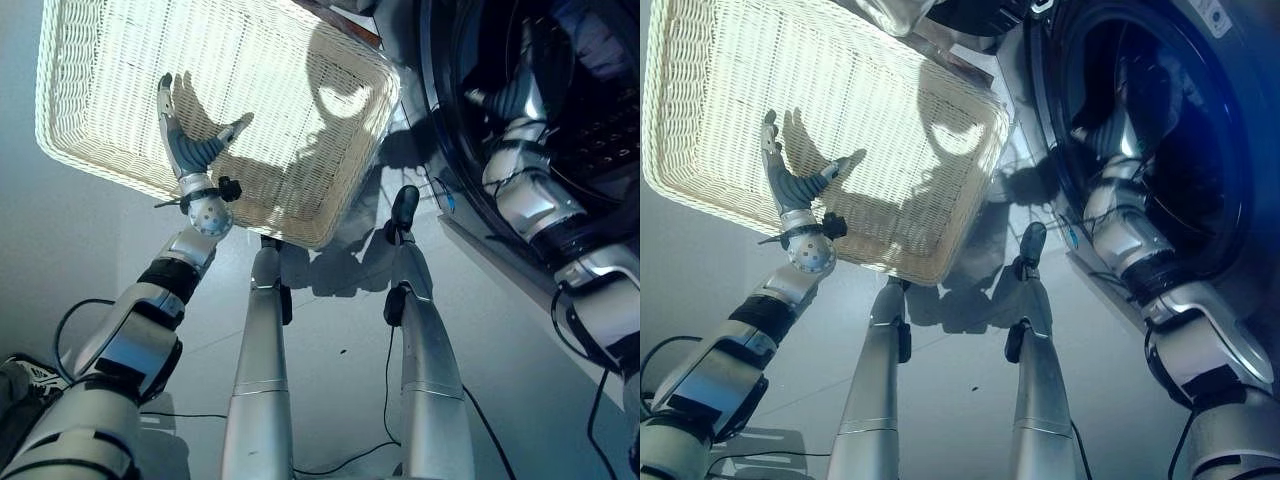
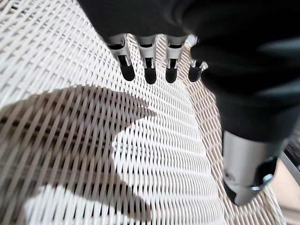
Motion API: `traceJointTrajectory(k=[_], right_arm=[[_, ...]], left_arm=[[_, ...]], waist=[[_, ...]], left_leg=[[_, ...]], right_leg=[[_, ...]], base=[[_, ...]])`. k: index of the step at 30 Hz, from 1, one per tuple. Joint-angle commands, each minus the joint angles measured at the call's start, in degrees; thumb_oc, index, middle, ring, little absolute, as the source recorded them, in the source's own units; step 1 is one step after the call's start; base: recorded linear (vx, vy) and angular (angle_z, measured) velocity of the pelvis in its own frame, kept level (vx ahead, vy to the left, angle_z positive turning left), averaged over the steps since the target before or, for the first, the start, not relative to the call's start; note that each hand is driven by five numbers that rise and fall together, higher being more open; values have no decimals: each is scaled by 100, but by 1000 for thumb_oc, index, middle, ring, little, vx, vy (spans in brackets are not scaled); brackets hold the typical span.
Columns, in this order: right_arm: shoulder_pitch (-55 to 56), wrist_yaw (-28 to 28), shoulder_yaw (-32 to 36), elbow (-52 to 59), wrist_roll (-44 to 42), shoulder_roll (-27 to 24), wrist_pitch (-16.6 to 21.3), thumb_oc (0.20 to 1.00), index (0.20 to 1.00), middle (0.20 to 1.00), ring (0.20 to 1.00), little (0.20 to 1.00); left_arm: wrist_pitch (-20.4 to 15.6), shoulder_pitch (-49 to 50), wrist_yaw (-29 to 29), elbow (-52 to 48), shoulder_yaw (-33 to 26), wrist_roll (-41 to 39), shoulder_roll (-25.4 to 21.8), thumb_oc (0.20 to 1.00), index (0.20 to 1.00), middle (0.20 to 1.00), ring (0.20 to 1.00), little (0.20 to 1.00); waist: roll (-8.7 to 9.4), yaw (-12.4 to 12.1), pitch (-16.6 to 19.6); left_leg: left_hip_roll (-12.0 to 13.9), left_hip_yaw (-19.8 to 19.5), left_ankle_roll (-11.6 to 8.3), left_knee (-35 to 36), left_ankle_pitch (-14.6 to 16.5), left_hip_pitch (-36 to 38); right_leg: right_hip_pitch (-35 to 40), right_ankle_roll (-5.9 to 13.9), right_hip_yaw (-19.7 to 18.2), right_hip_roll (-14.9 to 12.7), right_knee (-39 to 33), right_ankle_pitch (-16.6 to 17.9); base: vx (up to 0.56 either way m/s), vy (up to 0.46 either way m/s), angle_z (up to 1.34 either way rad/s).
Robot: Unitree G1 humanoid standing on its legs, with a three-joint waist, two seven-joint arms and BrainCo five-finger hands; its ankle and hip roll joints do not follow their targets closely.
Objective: Put the clothes into the washing machine.
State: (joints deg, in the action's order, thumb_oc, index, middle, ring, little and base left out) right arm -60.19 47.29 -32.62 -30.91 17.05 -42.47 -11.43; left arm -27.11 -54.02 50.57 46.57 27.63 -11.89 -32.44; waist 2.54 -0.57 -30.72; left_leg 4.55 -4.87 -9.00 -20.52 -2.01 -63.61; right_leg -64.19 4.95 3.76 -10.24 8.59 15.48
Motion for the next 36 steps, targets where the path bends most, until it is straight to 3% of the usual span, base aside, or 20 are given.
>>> traceJointTrajectory(k=[1, 7, 15, 21, 25, 28, 31, 36], right_arm=[[247, 19, 185, 510, 508, -146, 550, 1000, 1000, 1000, 1000, 1000], [986, 52, 502, 1086, 804, 90, 995, 1000, 1000, 1000, 1000, 1000], [1340, -12, 665, 1280, 908, 247, 1108, 1000, 1000, 1000, 1000, 1000], [1571, -363, 595, 1527, 1333, 332, 1716, 1000, 1000, 1000, 1000, 1000], [1809, -689, 475, 1651, 1186, 298, 2041, 1000, 1000, 1000, 1000, 1000], [2289, -1387, 326, 1671, 1079, 375, 2585, 1000, 1000, 1000, 1000, 1000], [2720, -1743, 104, 1558, 896, 399, 2826, 1000, 1000, 1000, 1000, 1000], [3416, -1749, -39, 1021, 586, 546, 3089, 1000, 1000, 1000, 1000, 1000]], left_arm=[[-171, 122, 232, -232, -463, 336, 95, 1000, 1000, 1000, 1000, 1000], [-175, 310, 373, -352, -617, 564, 263, 1000, 1000, 1000, 1000, 1000], [-141, 425, 439, -416, -725, 690, 404, 1000, 1000, 1000, 1000, 1000], [-73, 581, 399, -552, -772, 778, 514, 1000, 1000, 1000, 1000, 1000], [6, 825, 255, -586, -758, 816, 561, 1000, 1000, 1000, 1000, 1000], [100, 1321, 84, -634, -750, 802, 613, 1000, 1000, 1000, 1000, 1000], [118, 1764, -163, -566, -779, 721, 618, 1000, 1000, 1000, 1000, 1000], [46, 2383, -668, -210, -829, 686, 637, 1000, 1000, 1000, 1000, 1000]], waist=[[-142, 112, 92], [-133, 220, 92], [-135, 268, 92], [-142, 271, 92], [-137, 272, 92], [-111, 276, 92], [-98, 243, 92], [-100, 169, 92]], left_leg=[[-153, -106, 381, 553, -208, 323], [-132, -45, 364, 589, -249, 346], [-120, -10, 341, 604, -284, 357], [-139, 6, 348, 570, -303, 338], [-158, -4, 359, 494, -277, 445], [-165, 43, 409, 436, -199, 770], [-117, 131, 408, 537, -174, 1295], [21, 348, 373, 890, -129, 2489]], right_leg=[[22, 503, 108, 35, 837, -607], [-8, 506, 16, 62, 844, -592], [-17, 507, -28, 59, 854, -591], [-34, 494, -44, 53, 887, -600], [73, 473, -85, 45, 899, -600], [377, 447, -107, 40, 881, -617], [900, 447, -68, -61, 759, -631], [2045, 500, 70, -282, 429, -682]], base=[[-21, 34, -2], [-3, 12, -1], [-1, 11, -2], [0, 0, 0], [0, 0, 0], [0, 0, 0], [-28, 5, -3], [-29, -3, -3]])
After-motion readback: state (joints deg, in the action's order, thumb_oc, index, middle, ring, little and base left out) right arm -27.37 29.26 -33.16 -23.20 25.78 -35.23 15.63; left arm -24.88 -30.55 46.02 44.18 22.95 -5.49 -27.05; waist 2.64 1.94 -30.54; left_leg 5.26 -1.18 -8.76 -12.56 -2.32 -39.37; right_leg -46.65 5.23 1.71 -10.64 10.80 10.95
